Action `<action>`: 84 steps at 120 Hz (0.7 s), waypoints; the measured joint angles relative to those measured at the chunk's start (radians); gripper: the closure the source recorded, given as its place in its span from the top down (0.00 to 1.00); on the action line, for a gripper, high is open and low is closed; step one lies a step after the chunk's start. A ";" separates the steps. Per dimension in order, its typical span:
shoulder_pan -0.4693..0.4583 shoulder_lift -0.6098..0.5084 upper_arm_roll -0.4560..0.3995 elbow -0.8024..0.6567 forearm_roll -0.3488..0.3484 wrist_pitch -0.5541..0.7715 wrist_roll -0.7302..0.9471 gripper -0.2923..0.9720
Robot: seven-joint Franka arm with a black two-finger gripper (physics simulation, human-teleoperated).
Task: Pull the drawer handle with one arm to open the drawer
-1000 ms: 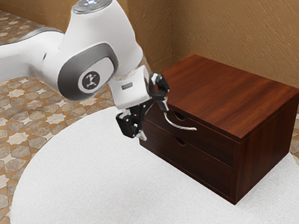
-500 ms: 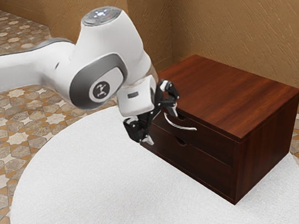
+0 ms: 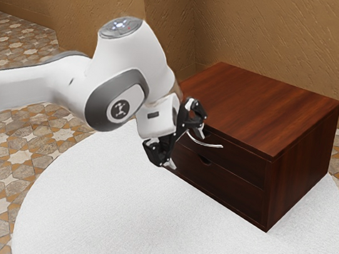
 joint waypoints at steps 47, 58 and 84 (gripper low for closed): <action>0.009 0.001 0.000 -0.018 0.002 0.018 0.016 0.72; 0.007 0.001 0.002 -0.017 0.004 0.030 0.019 0.69; 0.006 0.001 0.016 -0.016 0.009 0.061 0.025 0.61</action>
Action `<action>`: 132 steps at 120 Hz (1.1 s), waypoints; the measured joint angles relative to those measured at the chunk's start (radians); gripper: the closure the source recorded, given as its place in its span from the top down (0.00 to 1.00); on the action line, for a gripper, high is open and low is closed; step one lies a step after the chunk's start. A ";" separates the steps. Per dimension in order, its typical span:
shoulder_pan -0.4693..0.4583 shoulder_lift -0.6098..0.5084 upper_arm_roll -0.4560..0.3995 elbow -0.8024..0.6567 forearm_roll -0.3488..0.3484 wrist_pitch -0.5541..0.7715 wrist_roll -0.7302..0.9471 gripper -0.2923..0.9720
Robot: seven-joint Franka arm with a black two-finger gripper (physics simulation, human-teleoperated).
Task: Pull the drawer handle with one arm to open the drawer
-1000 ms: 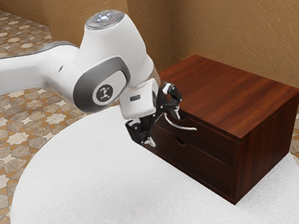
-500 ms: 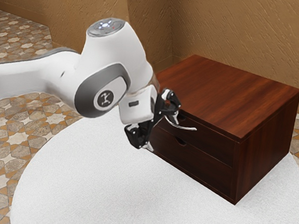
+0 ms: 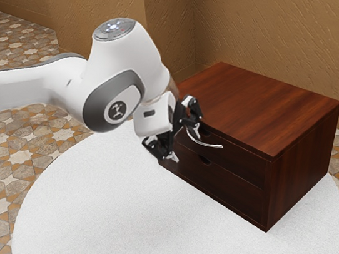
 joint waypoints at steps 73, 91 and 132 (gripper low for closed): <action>-0.016 0.019 0.021 0.005 0.004 0.073 0.018 0.28; -0.015 0.015 0.019 0.006 0.001 0.075 0.019 0.23; -0.016 0.006 0.022 0.005 -0.008 0.049 0.010 0.19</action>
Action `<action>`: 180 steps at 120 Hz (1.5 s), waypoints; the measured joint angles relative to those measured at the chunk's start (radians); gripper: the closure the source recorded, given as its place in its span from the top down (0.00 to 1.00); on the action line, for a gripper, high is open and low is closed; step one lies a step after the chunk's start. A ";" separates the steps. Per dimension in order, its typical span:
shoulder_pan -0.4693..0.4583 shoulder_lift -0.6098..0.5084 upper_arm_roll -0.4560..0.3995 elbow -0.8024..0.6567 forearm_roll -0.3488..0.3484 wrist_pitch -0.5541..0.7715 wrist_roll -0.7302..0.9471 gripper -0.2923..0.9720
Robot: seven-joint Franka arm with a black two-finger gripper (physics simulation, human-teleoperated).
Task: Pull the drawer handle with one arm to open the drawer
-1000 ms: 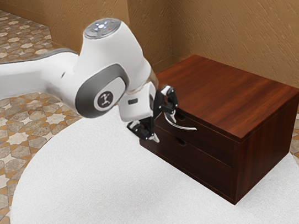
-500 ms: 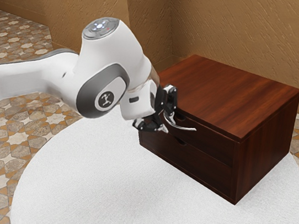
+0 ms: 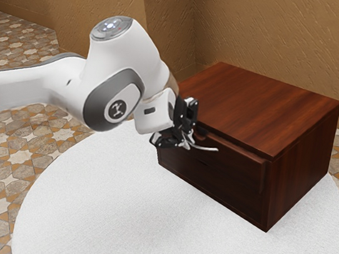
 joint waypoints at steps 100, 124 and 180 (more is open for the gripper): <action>0.000 -0.107 0.001 -0.052 -0.010 -0.191 -0.087 0.19; 0.002 -0.144 -0.002 -0.093 -0.010 -0.207 -0.111 0.19; 0.010 -0.284 -0.009 -0.235 -0.006 -0.211 -0.160 0.17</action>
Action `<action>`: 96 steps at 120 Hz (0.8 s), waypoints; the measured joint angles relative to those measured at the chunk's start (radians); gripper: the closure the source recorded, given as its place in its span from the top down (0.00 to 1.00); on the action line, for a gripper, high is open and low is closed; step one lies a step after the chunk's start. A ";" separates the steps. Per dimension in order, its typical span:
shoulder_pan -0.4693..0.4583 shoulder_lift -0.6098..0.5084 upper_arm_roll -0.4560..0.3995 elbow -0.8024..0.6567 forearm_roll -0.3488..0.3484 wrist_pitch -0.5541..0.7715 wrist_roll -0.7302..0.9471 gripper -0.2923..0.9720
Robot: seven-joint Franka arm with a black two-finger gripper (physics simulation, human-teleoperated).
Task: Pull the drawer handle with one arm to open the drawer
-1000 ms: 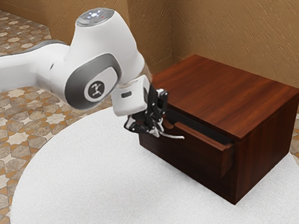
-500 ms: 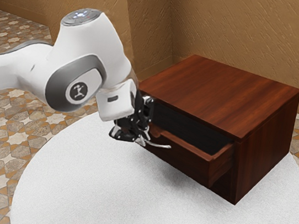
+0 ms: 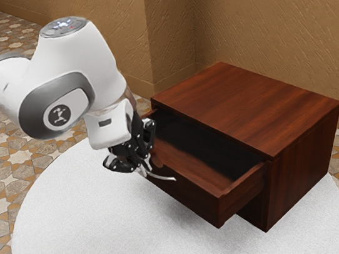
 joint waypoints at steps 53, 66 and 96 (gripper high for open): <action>0.009 -0.140 -0.003 -0.124 0.013 -0.003 -0.035 0.18; 0.044 -0.198 -0.048 -0.129 0.005 -0.012 -0.043 0.28; 0.048 -0.230 -0.111 0.001 -0.001 -0.094 -0.060 0.61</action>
